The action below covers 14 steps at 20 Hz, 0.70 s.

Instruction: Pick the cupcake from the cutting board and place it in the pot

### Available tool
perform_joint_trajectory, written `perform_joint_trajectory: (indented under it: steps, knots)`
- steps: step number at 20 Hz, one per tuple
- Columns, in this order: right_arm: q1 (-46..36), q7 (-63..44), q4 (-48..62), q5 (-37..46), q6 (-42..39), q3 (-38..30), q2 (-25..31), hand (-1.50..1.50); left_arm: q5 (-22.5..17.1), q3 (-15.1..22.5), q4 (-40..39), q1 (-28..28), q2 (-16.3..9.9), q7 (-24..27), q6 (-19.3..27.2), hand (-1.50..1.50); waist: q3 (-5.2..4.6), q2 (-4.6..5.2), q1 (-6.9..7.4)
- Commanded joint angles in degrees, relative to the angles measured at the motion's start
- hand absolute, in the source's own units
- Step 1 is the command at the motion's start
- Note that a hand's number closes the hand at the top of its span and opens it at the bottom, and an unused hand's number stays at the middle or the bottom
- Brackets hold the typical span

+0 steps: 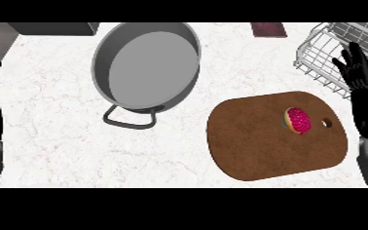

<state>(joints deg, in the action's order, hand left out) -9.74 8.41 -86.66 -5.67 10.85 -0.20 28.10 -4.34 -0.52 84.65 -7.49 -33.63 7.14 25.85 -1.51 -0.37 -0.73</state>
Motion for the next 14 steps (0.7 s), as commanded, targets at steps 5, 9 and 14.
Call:
perform_joint_trajectory:
  steps: [5,9,14]
  knots:
    - [-2.3,-17.7,0.5,-1.1,13.3,-3.9,-6.7,1.50,-0.2,4.3,-6.7,4.2,0.2,-8.6,-5.7,0.00,1.42,0.47,0.02]
    - [2.0,-17.6,5.4,14.5,31.5,-10.4,-0.7,-1.50,-2.7,5.3,-8.9,7.1,3.2,-13.5,-5.9,0.00,0.87,0.86,-3.18]
    - [4.8,-25.7,0.9,31.7,46.4,1.1,-11.1,-1.50,-2.2,8.4,-8.1,4.3,4.4,-19.7,-7.2,0.00,1.14,0.23,-0.38]
